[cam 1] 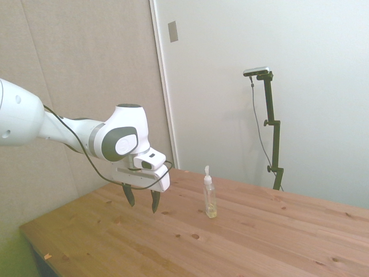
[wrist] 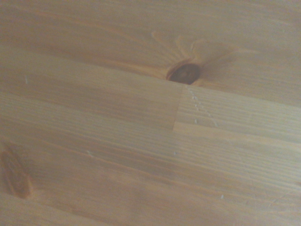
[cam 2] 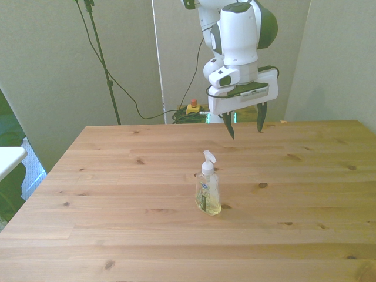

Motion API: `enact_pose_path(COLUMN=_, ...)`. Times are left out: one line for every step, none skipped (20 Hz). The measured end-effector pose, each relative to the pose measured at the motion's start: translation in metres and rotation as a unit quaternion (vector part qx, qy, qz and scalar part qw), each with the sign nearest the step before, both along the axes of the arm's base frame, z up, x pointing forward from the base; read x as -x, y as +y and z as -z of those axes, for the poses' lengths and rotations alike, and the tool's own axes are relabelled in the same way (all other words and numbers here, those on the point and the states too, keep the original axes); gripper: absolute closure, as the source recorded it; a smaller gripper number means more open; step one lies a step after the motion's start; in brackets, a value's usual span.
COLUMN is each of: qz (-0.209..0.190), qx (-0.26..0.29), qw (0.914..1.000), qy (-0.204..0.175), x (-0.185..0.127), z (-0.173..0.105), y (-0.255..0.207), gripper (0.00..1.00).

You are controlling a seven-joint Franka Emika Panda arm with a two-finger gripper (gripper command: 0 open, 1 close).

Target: Stand the sanitizer

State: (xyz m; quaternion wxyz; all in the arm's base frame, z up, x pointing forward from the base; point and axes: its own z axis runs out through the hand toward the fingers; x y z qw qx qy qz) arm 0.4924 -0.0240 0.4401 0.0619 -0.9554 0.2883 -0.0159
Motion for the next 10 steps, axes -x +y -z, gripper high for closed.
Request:
enact_pose_path(qz=0.002, qx=0.011, qw=0.9999, qy=0.001, x=0.001, z=0.000, y=0.001, gripper=0.00)
enact_pose_path(qz=0.004, qx=0.018, qw=0.9998, qy=0.001, x=0.005, z=0.000, y=0.000, gripper=0.00)
enact_pose_path(qz=0.008, qx=0.024, qw=0.9997, qy=0.001, x=0.009, z=-0.001, y=-0.002, gripper=0.00)
enact_pose_path(qz=0.012, qx=0.028, qw=0.9995, qy=0.000, x=0.015, z=-0.002, y=-0.004, gripper=0.00)
enact_pose_path(qz=0.016, qx=0.033, qw=0.9993, qy=0.001, x=0.023, z=-0.002, y=-0.008, gripper=0.00)
enact_pose_path(qz=0.022, qx=0.037, qw=0.9991, qy=0.001, x=0.032, z=-0.002, y=-0.011, gripper=0.00)
enact_pose_path(qz=0.029, qx=0.038, qw=0.9988, qy=0.002, x=0.042, z=-0.001, y=-0.013, gripper=0.00)
enact_pose_path(qz=0.037, qx=0.039, qw=0.9985, qy=0.002, x=0.052, z=-0.001, y=-0.015, gripper=0.00)
enact_pose_path(qz=0.043, qx=0.041, qw=0.9982, qy=0.001, x=0.061, z=-0.001, y=-0.017, gripper=0.00)
enact_pose_path(qz=0.049, qx=0.041, qw=0.9979, qy=0.001, x=0.072, z=0.000, y=-0.017, gripper=0.00)
